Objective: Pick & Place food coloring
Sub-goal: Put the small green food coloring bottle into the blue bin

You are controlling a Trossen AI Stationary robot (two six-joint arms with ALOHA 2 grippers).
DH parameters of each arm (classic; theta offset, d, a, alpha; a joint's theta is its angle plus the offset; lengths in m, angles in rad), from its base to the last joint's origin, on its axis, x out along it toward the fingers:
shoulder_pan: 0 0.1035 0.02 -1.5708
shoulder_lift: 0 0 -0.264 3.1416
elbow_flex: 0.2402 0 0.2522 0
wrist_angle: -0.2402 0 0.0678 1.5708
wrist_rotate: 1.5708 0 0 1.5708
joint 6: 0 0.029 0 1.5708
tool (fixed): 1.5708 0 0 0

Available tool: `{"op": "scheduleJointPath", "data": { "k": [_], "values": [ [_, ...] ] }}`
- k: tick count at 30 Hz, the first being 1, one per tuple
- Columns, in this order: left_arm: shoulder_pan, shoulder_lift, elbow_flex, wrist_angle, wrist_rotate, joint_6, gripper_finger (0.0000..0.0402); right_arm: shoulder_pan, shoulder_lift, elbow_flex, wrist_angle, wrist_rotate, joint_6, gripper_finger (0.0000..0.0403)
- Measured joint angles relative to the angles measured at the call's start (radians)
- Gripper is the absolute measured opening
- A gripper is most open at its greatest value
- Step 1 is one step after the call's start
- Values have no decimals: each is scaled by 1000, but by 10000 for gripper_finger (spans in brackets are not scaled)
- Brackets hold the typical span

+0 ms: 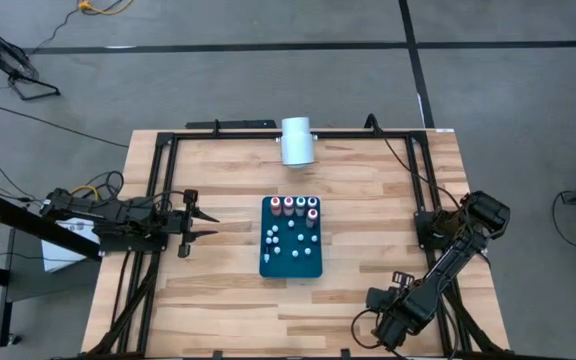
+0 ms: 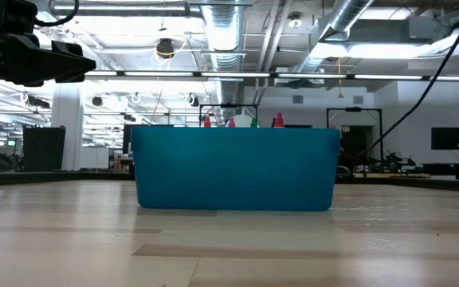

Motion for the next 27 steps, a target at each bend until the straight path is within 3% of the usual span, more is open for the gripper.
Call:
{"op": "scheduleJointPath", "data": {
  "k": [7,14,27],
  "values": [
    [0,0,0,0,0,1,123,0,0,0,-1,5,0,154],
    [0,0,0,0,0,0,123,-3,0,0,-1,75,0,175],
    [0,0,0,0,0,0,123,-5,0,0,0,26,9,179]
  ]
}}
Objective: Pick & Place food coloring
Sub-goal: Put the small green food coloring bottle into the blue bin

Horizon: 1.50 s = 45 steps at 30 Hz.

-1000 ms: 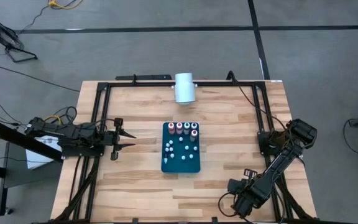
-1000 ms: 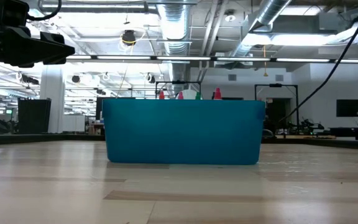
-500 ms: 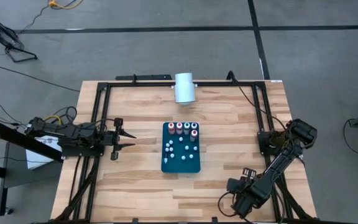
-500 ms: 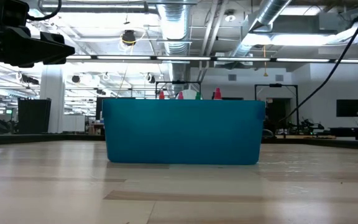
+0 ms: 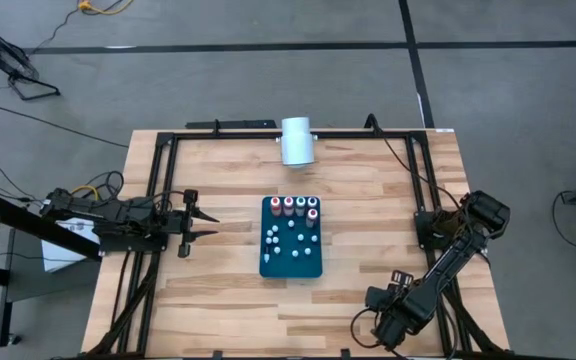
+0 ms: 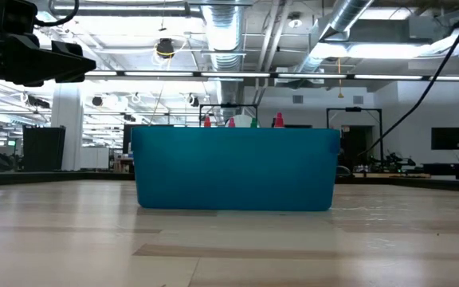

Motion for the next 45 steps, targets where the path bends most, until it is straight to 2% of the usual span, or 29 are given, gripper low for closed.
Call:
{"op": "scheduleJointPath", "data": {
  "k": [8,23,37,45],
  "values": [
    [0,0,0,0,0,0,123,0,0,0,0,-1,0,157],
    [0,0,0,0,0,1,123,0,-1,0,4,-1,0,70],
    [0,0,0,0,0,0,123,-46,-10,9,57,3,-9,62],
    [0,0,0,0,0,0,123,-119,-10,88,52,47,-153,62]
  ]
}}
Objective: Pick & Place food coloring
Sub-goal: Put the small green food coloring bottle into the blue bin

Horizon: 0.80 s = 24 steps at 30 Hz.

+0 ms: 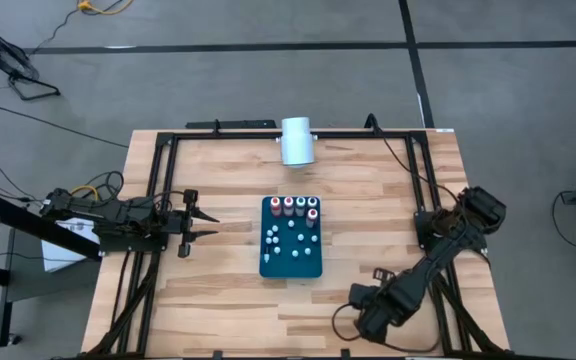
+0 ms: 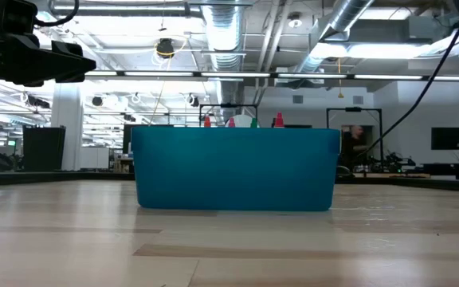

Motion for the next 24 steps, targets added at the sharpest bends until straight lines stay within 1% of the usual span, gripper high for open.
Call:
{"op": "scheduleJointPath", "data": {
  "k": [14,24],
  "values": [
    [0,0,0,0,0,0,123,-166,0,155,-23,54,-399,62],
    [0,0,0,0,0,-1,123,-302,0,253,-34,54,-676,62]
  ]
}}
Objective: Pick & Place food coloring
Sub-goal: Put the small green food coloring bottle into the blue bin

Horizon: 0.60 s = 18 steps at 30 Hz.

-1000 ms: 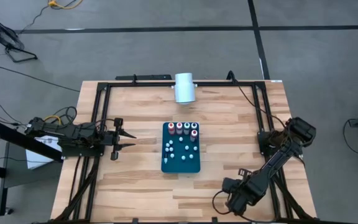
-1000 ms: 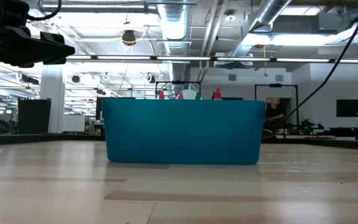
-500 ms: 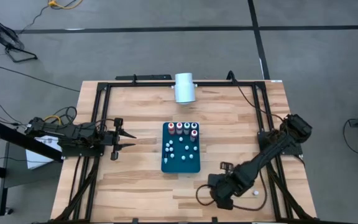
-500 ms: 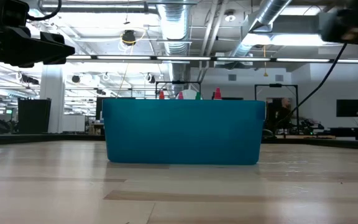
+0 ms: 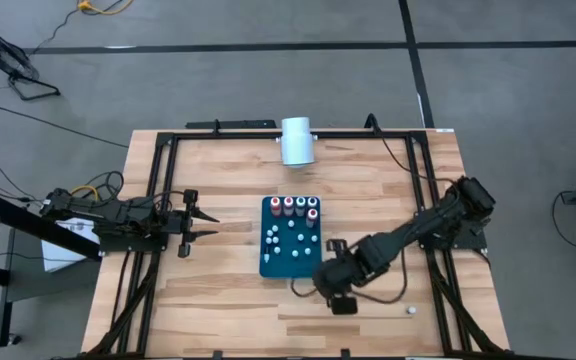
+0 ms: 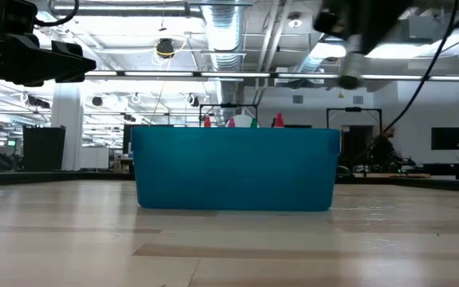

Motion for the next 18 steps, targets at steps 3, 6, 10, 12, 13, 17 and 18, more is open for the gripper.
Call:
{"op": "scheduleJointPath", "data": {
  "k": [3,6,10,12,13,17,18],
  "values": [
    [0,0,0,0,0,1,123,-47,0,23,0,0,-88,62],
    [0,0,0,0,0,1,123,-92,0,49,0,0,-177,62],
    [0,0,0,0,0,0,123,-151,0,85,0,0,-279,62],
    [0,0,0,0,0,1,123,-182,0,98,0,-1,-315,62],
    [0,0,0,0,0,1,123,-199,0,103,0,-1,-330,62],
    [0,0,0,0,0,1,123,-266,0,117,1,-1,-387,62],
    [0,0,0,0,0,1,123,-283,0,117,1,0,-399,62]
  ]
}}
